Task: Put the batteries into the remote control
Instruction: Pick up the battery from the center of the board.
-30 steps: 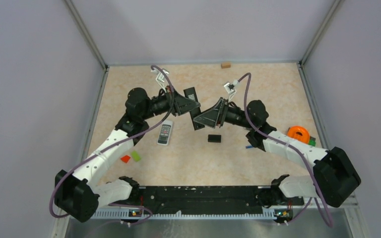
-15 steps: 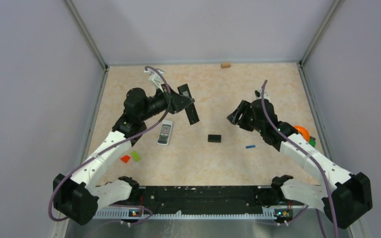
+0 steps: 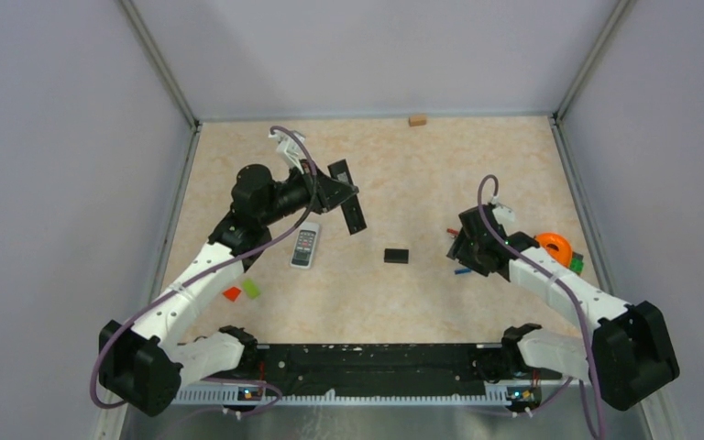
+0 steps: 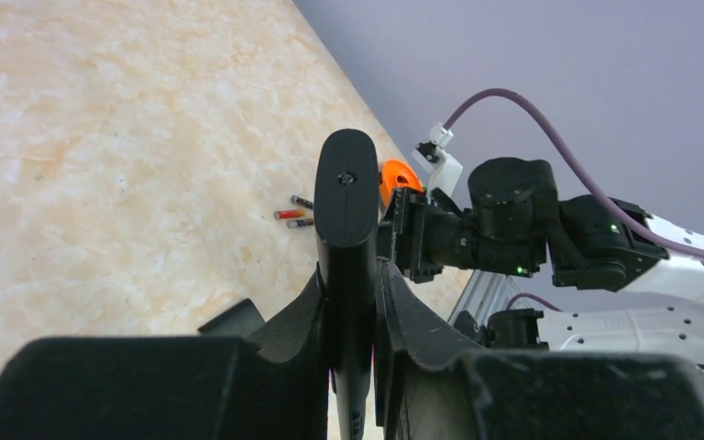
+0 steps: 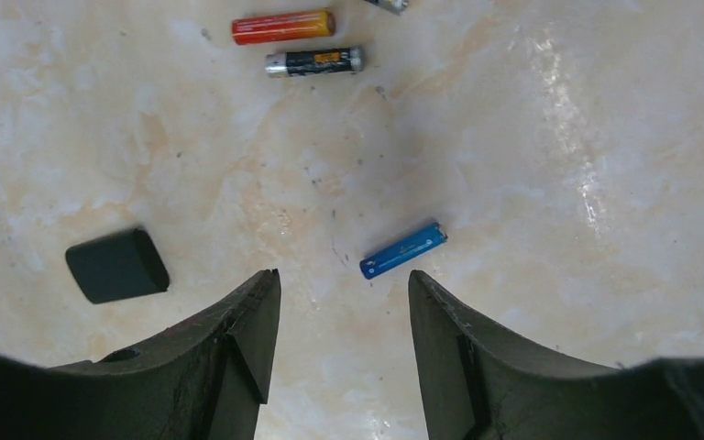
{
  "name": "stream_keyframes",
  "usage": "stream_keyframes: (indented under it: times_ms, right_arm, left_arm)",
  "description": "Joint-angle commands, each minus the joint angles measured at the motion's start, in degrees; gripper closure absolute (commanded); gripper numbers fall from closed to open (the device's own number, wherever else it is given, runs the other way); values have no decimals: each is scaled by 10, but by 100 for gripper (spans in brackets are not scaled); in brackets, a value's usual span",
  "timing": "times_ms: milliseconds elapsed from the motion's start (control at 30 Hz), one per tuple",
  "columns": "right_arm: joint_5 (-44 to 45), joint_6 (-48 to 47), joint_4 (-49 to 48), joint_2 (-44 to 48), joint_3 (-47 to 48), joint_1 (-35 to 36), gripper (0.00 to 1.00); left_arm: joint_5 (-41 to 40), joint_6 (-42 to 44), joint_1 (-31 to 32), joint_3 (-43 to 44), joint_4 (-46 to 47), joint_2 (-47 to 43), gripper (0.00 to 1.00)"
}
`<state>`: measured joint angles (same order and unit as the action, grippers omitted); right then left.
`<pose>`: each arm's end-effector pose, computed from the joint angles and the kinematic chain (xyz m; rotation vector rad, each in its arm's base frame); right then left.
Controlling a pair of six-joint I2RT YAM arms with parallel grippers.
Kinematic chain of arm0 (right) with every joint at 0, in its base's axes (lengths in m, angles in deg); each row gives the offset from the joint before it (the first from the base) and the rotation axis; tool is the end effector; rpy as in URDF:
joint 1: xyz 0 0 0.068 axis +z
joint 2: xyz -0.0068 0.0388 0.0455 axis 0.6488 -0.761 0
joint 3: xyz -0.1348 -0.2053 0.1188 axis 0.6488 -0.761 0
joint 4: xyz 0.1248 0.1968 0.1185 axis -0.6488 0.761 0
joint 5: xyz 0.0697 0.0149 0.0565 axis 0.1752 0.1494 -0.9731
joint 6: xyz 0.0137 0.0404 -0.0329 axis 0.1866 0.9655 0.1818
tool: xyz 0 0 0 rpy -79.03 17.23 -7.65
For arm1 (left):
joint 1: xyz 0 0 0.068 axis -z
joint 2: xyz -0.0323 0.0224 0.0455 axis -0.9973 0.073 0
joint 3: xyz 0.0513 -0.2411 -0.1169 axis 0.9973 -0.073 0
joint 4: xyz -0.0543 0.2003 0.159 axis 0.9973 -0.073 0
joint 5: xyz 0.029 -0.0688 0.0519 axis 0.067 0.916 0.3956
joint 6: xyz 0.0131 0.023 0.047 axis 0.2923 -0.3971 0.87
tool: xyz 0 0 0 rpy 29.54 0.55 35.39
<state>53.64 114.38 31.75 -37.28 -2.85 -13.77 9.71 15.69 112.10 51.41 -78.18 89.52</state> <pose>0.1897 0.0846 0.2056 0.6143 2.4673 0.1684 0.2242 -0.1297 0.3480 0.2245 1.7602 -1.2487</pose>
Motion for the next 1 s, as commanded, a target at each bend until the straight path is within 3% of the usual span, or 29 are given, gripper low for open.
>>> stream_keyframes:
  times_ms: [0,200,333,500,600,800,967]
  right_arm:
    - [22,31,-15,-11,-29,-21,46]
    - [2,41,-53,-51,-34,-29,51]
    - [16,-9,-55,-51,-16,-29,52]
    - [-13,-200,-91,-14,-2,-29,43]
    - [-111,-341,-87,-21,24,-29,42]
    - [-202,-493,-75,-24,63,-28,42]
    - [-201,-640,-38,-19,62,-29,41]
  left_arm:
    - [45,13,-2,-3,42,-6,100]
    - [82,5,-2,-7,67,-4,100]
    - [81,6,-2,-6,64,-6,100]
    - [73,11,-2,-7,59,-10,100]
    - [75,6,-2,-7,61,-11,100]
    - [78,15,-2,0,46,-12,100]
    - [3,37,-2,-2,3,-48,100]
